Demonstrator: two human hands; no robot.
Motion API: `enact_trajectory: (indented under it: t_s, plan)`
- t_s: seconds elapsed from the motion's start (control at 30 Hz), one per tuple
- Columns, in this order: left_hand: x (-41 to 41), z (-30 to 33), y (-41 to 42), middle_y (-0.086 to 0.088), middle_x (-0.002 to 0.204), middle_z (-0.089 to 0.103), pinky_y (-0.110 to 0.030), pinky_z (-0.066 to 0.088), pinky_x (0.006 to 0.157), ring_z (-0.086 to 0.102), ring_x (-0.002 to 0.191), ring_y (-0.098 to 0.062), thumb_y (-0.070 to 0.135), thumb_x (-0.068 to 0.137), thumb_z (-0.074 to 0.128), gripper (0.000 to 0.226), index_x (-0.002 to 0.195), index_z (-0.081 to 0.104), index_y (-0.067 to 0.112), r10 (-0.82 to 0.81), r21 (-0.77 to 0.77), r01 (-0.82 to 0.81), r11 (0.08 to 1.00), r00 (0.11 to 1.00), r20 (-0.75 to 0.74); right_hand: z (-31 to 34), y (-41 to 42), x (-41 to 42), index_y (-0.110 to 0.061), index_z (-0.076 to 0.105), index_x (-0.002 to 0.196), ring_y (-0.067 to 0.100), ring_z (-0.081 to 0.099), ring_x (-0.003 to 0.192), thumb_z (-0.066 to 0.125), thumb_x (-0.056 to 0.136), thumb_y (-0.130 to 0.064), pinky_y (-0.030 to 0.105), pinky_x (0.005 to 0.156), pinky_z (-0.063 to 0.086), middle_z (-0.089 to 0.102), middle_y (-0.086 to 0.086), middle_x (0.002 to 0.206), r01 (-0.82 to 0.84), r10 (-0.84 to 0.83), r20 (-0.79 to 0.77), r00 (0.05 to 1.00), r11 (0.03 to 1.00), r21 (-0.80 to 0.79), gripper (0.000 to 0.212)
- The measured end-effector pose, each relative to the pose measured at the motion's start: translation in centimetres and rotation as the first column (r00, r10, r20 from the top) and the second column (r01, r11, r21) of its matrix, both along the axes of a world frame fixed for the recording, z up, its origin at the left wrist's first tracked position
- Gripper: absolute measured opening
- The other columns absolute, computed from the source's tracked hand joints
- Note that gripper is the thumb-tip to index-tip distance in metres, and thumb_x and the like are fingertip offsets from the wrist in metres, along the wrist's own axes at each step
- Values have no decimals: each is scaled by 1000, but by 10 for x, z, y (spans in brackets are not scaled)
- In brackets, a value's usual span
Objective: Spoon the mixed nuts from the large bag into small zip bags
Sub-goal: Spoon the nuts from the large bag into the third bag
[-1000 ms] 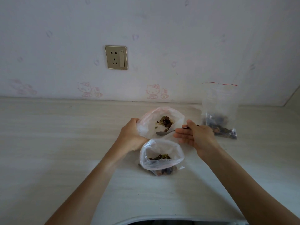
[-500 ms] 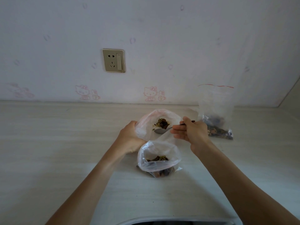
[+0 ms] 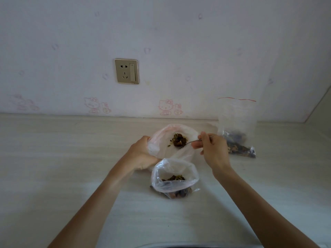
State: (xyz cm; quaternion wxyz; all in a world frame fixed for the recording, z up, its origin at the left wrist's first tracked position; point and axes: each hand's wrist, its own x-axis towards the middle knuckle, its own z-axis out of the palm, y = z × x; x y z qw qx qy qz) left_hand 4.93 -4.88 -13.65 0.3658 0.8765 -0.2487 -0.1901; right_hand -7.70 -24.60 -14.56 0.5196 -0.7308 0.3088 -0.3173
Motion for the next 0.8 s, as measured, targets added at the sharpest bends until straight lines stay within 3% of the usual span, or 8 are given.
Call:
enact_trajectory:
  t_s: [0.1,0.2,0.3,0.37,0.43,0.57,0.8]
  plan:
    - [9,16,-1,8,125,61,-35,54,95,61,112,-15,54,62,95,93,136,49,23,-24,44,25,999,1000,-19,-4,0,0,-16,73,92,-11,66,75,46,110,-31,21,76,49,76,-18,72,-14,13,-26,1000,999,-45,36]
    - [22,35,-15,1,148,51,-34,47,97,54,129,-21,65,66,88,112,154,38,17,-23,104,20,994,999,34,-9,-2,-1,-23,69,89,3,73,78,45,110,-32,37,85,57,78,-9,74,-23,23,-15,1000,999,-26,33]
    - [30,47,-38,-1,159,43,-35,43,101,47,139,-23,70,68,83,115,157,36,15,-49,174,38,984,997,60,-14,-3,1,-17,67,97,11,76,74,42,111,-32,40,78,58,79,-4,74,-24,25,21,999,1000,-4,32]
    - [32,47,-55,-1,145,55,-36,48,98,55,126,-22,66,71,82,96,146,49,16,-83,214,52,976,987,138,-18,-3,2,-15,67,98,13,76,69,41,111,-32,36,71,54,78,-2,74,-12,12,55,998,1000,-7,34]
    - [32,39,-69,0,121,64,-37,53,89,62,108,-23,61,76,79,67,123,61,17,-112,260,50,964,967,227,-19,-1,3,-15,66,97,14,76,66,41,111,-33,33,65,52,78,-2,73,11,-10,79,997,1000,-22,35]
    - [38,21,-77,-4,88,67,-30,43,61,63,76,-24,35,90,71,22,84,60,16,-150,245,74,967,939,309,-17,-2,3,-17,64,94,18,74,57,39,111,-35,33,59,49,77,-3,73,70,-72,120,990,997,17,35]
    - [35,2,-71,3,67,62,-25,37,51,57,60,-15,12,89,59,24,67,55,21,-145,95,123,988,949,281,-16,0,10,-22,61,94,14,72,50,36,111,-40,38,56,55,75,-4,76,86,-77,91,993,991,-101,35]
